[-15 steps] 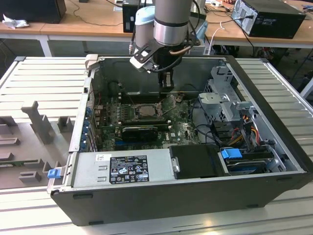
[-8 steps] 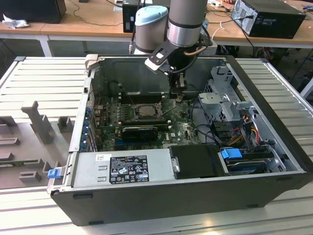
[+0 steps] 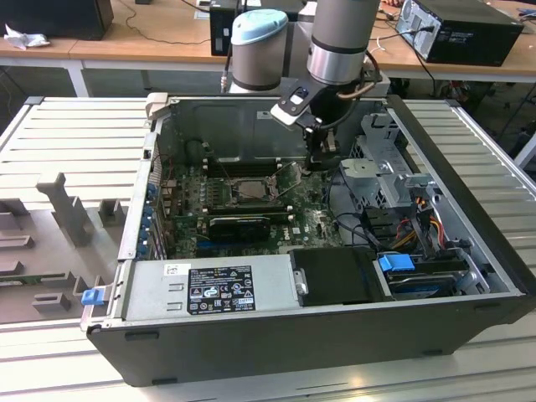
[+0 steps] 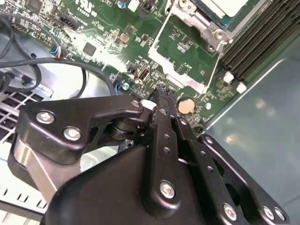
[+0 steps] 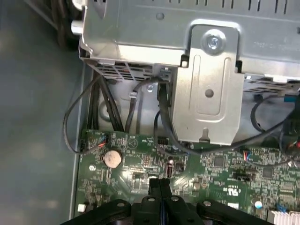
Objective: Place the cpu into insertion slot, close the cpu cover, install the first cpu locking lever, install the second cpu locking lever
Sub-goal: 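Close the cpu cover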
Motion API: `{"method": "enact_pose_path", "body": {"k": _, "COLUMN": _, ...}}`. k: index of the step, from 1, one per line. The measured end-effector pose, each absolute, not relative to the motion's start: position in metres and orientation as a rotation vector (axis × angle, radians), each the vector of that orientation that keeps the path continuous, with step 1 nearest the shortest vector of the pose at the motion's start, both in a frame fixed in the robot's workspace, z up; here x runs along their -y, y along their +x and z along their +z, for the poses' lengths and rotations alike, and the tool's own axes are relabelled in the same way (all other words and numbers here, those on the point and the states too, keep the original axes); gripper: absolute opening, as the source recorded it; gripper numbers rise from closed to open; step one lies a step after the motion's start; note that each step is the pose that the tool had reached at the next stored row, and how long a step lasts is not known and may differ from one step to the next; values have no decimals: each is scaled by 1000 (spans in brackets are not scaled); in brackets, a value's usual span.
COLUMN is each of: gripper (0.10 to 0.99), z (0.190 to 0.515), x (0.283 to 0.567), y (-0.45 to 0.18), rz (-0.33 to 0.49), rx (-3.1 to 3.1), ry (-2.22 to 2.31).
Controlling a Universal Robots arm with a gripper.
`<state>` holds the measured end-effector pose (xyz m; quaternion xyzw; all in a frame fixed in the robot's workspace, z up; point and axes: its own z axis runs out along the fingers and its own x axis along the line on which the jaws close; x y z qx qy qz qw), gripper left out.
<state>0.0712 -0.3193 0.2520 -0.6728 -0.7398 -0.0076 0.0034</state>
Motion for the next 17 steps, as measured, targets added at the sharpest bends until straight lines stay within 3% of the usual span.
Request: {"method": "enact_pose_path", "body": {"k": 17, "gripper": 106, "z": 245, "x": 319, "y": 24, "rz": -24, "rx": 2324, "ry": -2103}}
